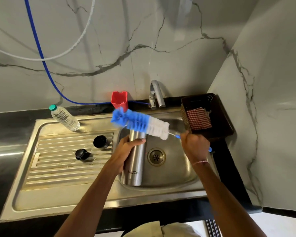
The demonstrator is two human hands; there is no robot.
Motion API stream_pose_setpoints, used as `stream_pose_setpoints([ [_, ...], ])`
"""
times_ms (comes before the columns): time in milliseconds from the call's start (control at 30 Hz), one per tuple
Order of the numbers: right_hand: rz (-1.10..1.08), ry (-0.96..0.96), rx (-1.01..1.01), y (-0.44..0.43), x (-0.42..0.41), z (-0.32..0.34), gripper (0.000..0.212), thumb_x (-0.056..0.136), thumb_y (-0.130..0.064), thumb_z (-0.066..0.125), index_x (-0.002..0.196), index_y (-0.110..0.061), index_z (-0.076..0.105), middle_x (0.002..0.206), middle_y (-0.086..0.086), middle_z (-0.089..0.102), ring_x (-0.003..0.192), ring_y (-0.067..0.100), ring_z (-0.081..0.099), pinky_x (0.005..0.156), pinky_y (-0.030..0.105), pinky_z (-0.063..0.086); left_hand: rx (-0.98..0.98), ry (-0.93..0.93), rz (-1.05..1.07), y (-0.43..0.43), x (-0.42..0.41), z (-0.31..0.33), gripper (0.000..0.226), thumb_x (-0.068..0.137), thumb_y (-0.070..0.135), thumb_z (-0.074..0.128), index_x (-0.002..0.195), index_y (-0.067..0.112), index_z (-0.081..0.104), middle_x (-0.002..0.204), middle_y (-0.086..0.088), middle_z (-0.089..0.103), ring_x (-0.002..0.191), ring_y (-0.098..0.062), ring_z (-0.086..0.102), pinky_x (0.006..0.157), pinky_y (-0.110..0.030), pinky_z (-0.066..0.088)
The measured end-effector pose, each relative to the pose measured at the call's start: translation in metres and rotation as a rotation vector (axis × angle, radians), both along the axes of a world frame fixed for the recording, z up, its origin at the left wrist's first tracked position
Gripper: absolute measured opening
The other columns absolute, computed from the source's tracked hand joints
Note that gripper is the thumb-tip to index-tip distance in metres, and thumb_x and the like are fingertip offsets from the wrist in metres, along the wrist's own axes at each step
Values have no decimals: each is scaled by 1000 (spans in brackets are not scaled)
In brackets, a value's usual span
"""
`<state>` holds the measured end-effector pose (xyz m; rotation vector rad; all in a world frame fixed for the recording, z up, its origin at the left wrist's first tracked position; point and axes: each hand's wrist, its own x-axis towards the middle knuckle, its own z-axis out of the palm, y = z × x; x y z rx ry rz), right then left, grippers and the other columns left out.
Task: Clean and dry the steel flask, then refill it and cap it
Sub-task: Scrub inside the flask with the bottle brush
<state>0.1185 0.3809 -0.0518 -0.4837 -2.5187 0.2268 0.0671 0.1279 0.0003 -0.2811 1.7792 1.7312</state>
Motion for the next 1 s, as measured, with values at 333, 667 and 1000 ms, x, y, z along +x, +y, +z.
stream_pose_setpoints([
  [333, -86, -21, -20, 24, 13, -13, 56, 94, -26, 44, 43, -3, 55, 39, 17, 52, 30, 33, 50, 41, 28, 39, -21, 92, 32, -14, -1, 1, 57, 77, 14, 86, 124, 26, 57, 97, -9, 77, 76, -26, 76, 66, -38, 61],
  [667, 68, -3, 65, 2, -4, -5, 54, 98, -21, 42, 47, -9, 53, 37, 3, 39, 28, 20, 39, 39, 21, 35, -145, 148, -59, -4, -3, -3, 83, 54, 41, 100, 127, 29, 61, 111, 2, 77, 105, -24, 73, 92, -44, 58],
  [1000, 121, 81, 26, -22, -28, 14, 50, 95, -17, 49, 45, -9, 52, 36, 3, 41, 29, 19, 28, 44, 19, 24, -91, 102, -9, 5, 4, 4, 47, 63, 28, 86, 105, 28, 66, 93, -7, 77, 94, -31, 74, 90, -54, 59],
])
